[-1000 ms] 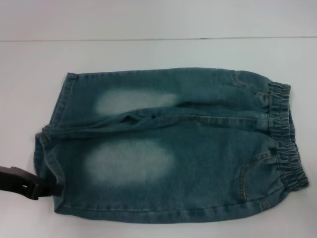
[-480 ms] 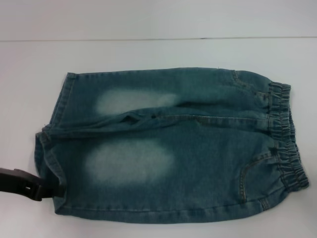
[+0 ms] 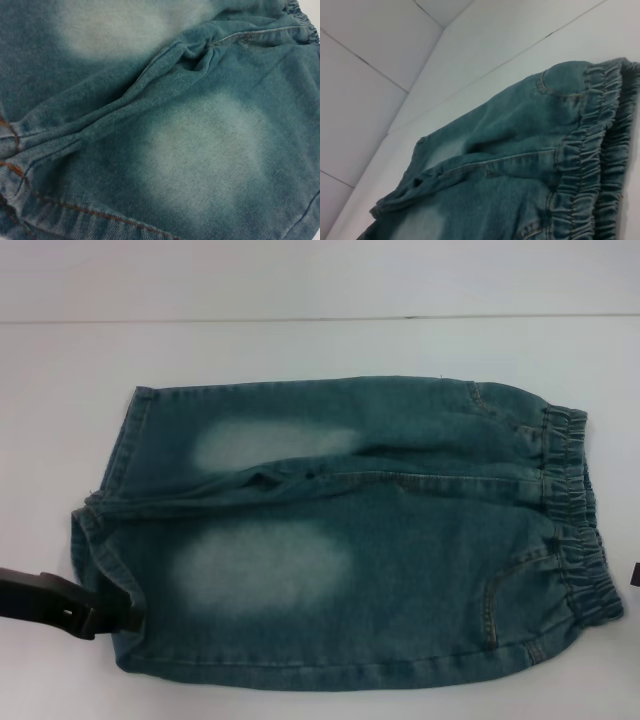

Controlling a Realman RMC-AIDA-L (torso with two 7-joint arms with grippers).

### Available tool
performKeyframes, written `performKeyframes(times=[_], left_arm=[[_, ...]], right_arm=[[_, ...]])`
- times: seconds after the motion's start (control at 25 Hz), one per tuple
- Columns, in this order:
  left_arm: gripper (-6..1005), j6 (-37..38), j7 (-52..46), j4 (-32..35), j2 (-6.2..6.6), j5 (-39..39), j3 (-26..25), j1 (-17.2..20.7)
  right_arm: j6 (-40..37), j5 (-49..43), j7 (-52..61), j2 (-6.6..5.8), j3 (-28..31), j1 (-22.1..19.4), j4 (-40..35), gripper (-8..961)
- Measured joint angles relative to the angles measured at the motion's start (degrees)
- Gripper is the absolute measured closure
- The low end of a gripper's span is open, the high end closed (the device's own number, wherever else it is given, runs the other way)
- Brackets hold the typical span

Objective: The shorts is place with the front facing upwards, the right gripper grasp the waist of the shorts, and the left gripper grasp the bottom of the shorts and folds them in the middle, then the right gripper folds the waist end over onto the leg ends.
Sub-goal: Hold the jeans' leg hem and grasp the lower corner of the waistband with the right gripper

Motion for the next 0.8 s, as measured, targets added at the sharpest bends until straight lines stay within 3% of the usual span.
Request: performKeyframes(times=[0.44, 0.8], left_arm=[[953, 0.44, -0.11, 0.00, 0.01, 0.00, 0.02, 0.16], [953, 0.55, -0.12, 0.01, 0.01, 0.07, 0.01, 0.31]], right_arm=[[2.16, -4.94, 0.04, 1.25, -0.42, 2.66, 0.01, 6], [3.29, -5.38, 0.27, 1.37, -0.54, 3.34, 0.00, 7]])
